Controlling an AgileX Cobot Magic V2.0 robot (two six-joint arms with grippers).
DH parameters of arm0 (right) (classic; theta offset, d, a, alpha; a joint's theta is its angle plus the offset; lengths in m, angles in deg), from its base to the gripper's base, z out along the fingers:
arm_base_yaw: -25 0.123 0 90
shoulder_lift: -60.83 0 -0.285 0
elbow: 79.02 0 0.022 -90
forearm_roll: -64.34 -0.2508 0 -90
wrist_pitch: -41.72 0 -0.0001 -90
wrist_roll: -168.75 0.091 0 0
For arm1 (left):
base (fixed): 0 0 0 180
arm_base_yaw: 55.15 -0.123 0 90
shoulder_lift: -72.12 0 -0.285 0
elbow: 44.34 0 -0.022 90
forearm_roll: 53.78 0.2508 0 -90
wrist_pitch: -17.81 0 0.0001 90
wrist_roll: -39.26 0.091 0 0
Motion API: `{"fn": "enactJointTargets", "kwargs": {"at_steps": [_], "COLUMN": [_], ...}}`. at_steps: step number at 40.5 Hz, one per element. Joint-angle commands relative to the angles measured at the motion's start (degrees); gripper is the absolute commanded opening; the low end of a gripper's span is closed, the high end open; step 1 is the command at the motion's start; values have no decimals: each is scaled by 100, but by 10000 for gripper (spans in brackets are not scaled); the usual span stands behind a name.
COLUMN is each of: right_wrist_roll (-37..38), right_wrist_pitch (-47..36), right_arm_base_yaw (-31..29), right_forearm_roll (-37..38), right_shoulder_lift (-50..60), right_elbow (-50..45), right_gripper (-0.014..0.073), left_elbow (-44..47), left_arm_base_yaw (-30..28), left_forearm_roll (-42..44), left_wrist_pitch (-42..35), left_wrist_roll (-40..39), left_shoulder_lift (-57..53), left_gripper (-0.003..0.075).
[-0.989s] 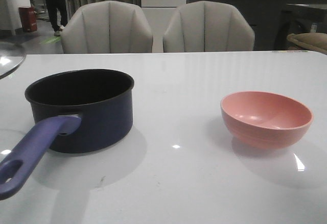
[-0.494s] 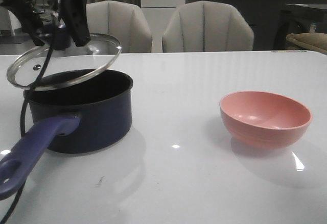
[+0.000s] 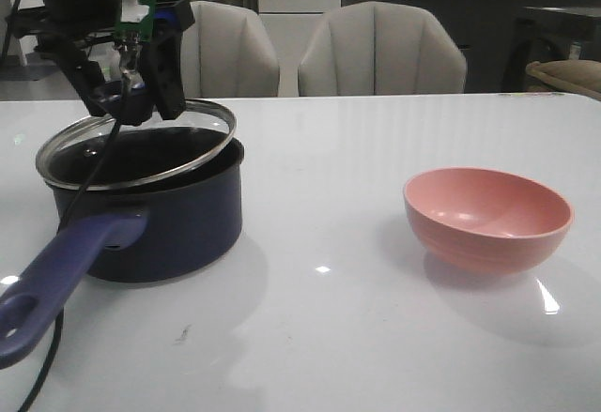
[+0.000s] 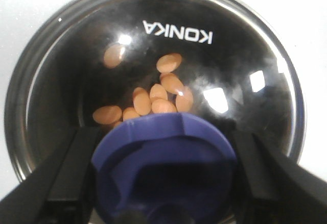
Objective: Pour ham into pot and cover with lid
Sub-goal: 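Lift the glass lid with the left gripper and carry it over the pot, then lower the lid onto the pot rim with the left gripper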
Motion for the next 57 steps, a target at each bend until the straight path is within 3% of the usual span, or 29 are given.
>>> {"fn": "enactJointTargets", "kwargs": {"at_steps": [1, 8, 17, 21, 57], "right_wrist_roll": [-65, -65, -65, -65, -65], "right_wrist_pitch": [-415, -415, -415, -415, -415], "right_arm_base_yaw": [1, 1, 1, 1, 1], "right_forearm_roll": [-26, -26, -26, -26, -26], "right_shoulder_lift": [-23, -23, -23, -23, -23], "right_elbow": [158, 158, 158, 158, 158], "right_gripper": [148, 148, 148, 148, 148], "left_elbow": [-190, -190, -190, -217, -678], "left_arm_base_yaw": [55, 55, 55, 55, 55], "left_forearm_roll": [-87, -87, -98, -77, 339], "left_wrist_pitch": [-319, -266, -74, -25, 877], "left_wrist_roll": [0, 0, 0, 0, 0], "left_shoulder_lift": [-278, -149, -11, -11, 0], "left_gripper": [209, 228, 468, 528, 532]}}
